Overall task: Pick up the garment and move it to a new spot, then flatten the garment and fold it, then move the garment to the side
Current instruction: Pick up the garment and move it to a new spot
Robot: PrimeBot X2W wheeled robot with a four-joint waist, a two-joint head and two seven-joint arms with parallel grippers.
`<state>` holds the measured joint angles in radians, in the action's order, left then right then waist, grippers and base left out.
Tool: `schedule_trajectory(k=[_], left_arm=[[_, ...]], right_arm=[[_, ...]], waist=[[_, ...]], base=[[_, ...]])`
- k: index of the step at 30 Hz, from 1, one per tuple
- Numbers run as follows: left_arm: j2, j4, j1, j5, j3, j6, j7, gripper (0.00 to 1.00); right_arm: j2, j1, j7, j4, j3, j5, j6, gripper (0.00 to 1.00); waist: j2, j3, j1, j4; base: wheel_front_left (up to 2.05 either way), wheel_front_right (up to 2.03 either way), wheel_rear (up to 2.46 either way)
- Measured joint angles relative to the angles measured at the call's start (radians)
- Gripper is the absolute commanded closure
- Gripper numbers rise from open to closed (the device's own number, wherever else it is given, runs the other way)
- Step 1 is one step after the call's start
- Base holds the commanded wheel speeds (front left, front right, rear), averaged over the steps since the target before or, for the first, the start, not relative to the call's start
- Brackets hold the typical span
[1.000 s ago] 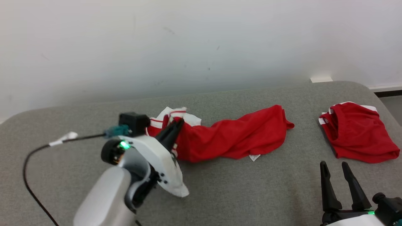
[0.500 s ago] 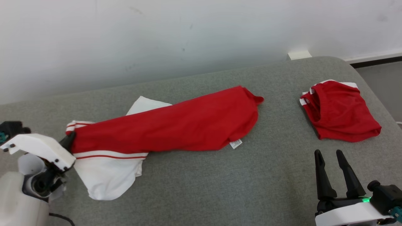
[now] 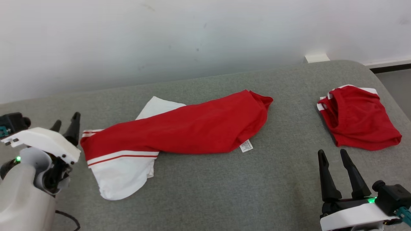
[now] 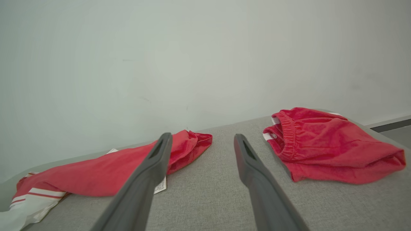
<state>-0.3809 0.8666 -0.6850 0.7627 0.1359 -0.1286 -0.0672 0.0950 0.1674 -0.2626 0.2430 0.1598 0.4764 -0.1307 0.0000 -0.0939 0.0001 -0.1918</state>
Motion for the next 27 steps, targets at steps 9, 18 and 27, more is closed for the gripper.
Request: schedule_trajectory(k=[9,18,27], left_arm=[[-0.03,-0.151,0.047,-0.03,0.128,-0.003,0.224,0.0],[-0.002,-0.374,0.267,-0.159,0.137,0.082,0.329,0.0],[0.107,-0.686,0.567,-0.323,0.044,0.206,0.33,0.0]], right_arm=[[0.005,-0.052,0.0,0.014,-0.018,-0.002,0.0,0.0],[0.009,-0.091,0.0,0.015,-0.03,-0.004,0.0,0.0],[0.011,-0.105,0.0,0.012,-0.024,-0.009,0.0,0.0]], waist=[[0.0,0.068,0.0,0.075],[0.0,0.11,-0.0001,0.135],[0.0,0.125,-0.0001,0.153]], base=[[0.0,0.0,0.0],[0.0,0.0,0.0],[0.0,0.0,0.0]])
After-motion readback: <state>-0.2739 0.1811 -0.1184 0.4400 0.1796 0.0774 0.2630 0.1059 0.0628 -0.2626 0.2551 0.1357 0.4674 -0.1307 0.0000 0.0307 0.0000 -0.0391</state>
